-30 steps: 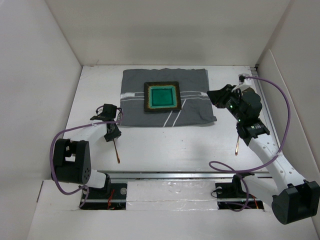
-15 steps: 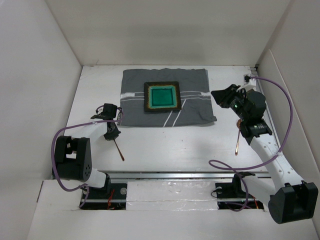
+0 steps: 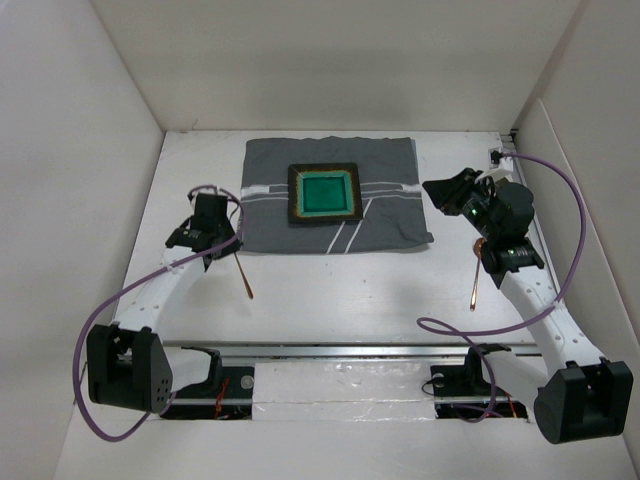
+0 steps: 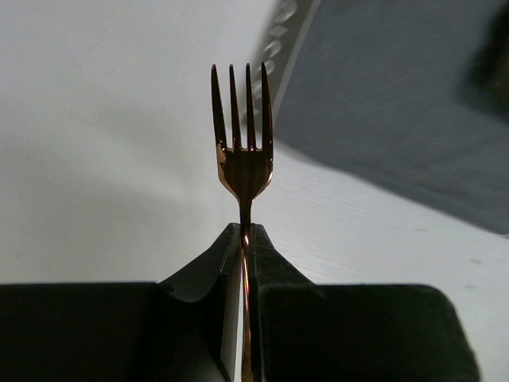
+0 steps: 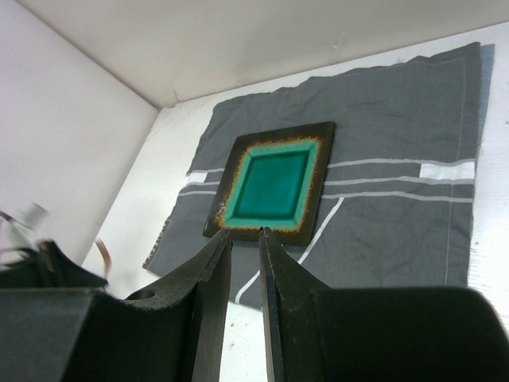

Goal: Set the dinner table for one person

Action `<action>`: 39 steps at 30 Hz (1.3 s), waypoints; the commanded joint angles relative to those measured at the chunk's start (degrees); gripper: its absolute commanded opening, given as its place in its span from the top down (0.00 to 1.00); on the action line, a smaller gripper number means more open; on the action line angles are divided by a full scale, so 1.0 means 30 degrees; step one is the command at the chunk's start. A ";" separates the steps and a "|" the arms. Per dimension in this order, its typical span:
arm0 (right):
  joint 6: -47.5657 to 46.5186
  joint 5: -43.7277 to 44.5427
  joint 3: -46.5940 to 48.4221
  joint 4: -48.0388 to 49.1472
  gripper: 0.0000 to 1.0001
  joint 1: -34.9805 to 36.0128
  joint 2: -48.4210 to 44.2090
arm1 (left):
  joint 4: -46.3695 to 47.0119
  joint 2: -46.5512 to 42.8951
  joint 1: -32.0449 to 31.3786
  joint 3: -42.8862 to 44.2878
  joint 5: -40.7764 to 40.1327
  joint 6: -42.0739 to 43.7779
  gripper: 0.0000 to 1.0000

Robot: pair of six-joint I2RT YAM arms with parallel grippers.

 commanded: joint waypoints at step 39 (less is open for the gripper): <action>-0.0857 0.0424 0.0413 0.1268 0.72 0.1332 0.2414 | 0.2899 1.7294 -0.0584 1.8832 0.3628 0.5484 1.00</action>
